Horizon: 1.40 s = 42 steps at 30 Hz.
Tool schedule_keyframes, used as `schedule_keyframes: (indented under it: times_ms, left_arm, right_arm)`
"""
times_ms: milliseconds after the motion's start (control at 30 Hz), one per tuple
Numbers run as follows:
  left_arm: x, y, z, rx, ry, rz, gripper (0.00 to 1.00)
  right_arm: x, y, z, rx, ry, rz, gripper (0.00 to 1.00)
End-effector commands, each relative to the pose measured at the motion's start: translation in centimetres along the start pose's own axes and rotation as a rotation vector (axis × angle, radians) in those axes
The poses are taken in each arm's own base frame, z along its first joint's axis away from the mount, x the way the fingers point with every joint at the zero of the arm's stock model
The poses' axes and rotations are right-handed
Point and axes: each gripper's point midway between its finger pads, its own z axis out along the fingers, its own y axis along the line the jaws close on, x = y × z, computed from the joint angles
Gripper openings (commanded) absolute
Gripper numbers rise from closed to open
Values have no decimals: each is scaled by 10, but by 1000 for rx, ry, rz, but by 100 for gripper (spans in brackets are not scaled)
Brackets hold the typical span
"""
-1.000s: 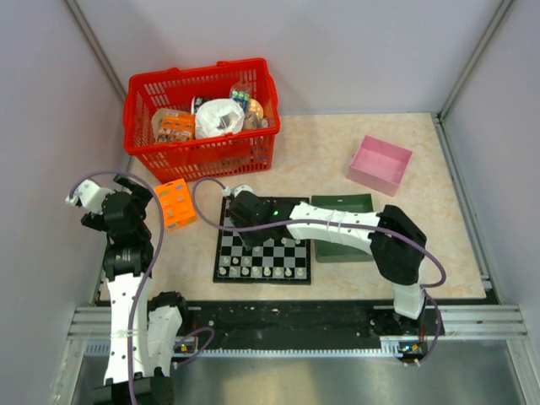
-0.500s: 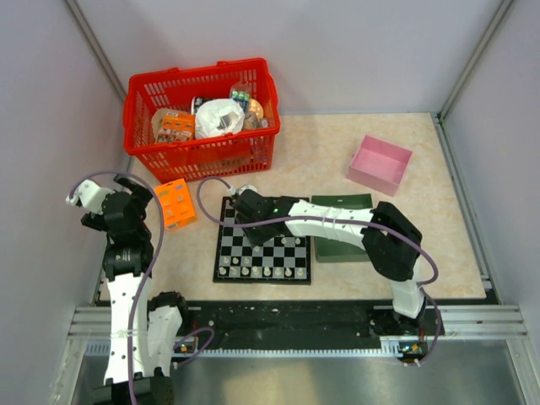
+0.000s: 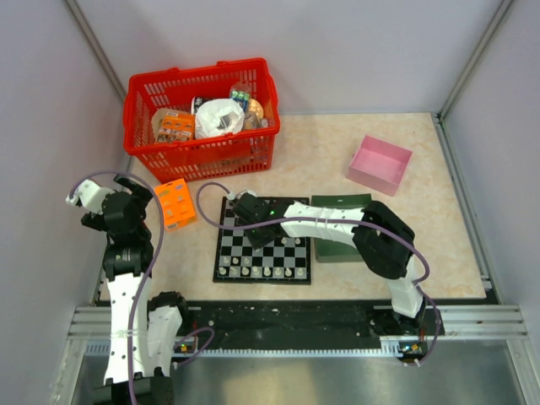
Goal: Set up the chess pieces on the board
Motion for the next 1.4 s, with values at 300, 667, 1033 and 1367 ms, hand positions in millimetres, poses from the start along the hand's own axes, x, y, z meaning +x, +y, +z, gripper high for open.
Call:
schedule_keyframes:
  times_ms: [300, 667, 1033, 1367]
  left_arm:
    - [-13, -7, 0, 26, -44, -29, 99]
    - [-10, -7, 1, 26, -38, -31, 99]
    - [-10, -7, 0, 27, -39, -30, 99]
    - [-9, -6, 1, 25, -36, -30, 99]
  right_arm:
    - [-6, 4, -5, -20, -22, 2, 14]
    - [11, 14, -10, -38, 4, -13, 10]
    - [25, 21, -15, -39, 26, -18, 10]
    - [38, 28, -18, -54, 54, -23, 10]
